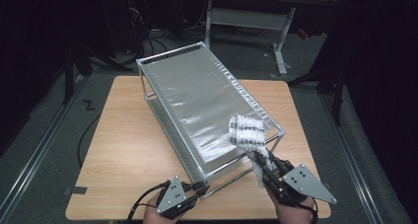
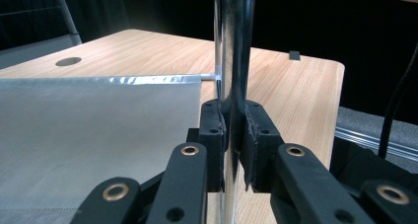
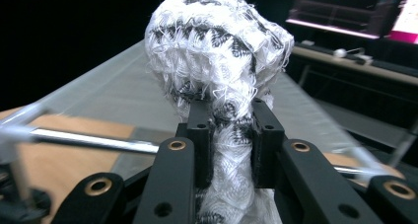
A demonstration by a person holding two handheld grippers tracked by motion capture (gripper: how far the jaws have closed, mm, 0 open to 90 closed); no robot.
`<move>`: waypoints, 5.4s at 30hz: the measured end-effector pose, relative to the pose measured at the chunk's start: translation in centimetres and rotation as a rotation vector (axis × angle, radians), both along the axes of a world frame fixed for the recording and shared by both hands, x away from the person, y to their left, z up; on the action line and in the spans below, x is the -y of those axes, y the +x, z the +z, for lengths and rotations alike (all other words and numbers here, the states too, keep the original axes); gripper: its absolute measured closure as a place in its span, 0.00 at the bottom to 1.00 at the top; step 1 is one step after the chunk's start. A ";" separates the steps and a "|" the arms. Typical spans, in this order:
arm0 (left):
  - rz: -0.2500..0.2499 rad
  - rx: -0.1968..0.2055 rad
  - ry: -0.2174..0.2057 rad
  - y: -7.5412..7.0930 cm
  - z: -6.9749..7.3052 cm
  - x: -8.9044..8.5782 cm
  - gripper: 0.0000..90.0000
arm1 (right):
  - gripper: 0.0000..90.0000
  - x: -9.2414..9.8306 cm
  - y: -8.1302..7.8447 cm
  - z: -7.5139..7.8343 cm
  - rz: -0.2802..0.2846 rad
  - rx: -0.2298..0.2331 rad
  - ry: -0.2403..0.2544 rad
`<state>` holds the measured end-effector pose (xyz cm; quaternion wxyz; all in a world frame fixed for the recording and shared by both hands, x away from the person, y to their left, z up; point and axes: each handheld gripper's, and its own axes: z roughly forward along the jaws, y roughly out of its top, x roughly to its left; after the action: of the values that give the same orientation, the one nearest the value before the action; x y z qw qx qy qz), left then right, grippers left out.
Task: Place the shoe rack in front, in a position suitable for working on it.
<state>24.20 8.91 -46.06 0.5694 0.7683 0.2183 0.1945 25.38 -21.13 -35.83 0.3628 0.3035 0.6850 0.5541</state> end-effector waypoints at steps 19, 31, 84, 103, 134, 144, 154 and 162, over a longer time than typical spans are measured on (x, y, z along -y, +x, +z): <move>0.001 -0.002 0.001 0.0 0.0 -0.1 0.89 | 0.84 -6.5 -3.0 -1.3 0.216 -0.044 -0.146; -0.001 -0.001 0.003 0.0 0.0 0.0 0.89 | 0.84 -5.1 -1.9 -1.4 0.144 -0.076 -0.148; -0.003 -0.003 0.004 0.0 0.0 -0.1 0.89 | 0.84 -0.1 0.7 -1.6 -0.026 -0.159 -0.123; -0.004 -0.001 0.007 0.0 0.1 -0.2 0.89 | 0.84 -6.7 -3.4 -1.9 0.229 -0.108 -0.200; -0.008 -0.003 0.006 0.0 0.1 -0.1 0.89 | 0.84 5.9 3.6 -2.6 -0.198 -0.213 -0.020; -0.011 0.006 0.024 0.1 0.1 -0.2 0.89 | 0.84 6.1 3.6 -2.6 -0.203 -0.216 -0.015; -0.009 -0.003 0.005 0.0 0.1 -0.1 0.89 | 0.84 4.6 4.4 -4.4 -0.142 -0.293 -0.073; -0.010 -0.003 0.006 0.0 0.1 -0.1 0.89 | 0.84 2.8 6.1 -8.2 -0.081 -0.444 -0.180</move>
<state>24.23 8.99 -45.99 0.5677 0.7714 0.2147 0.1912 31.51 -23.91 -44.01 0.2507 0.4119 0.7817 0.3955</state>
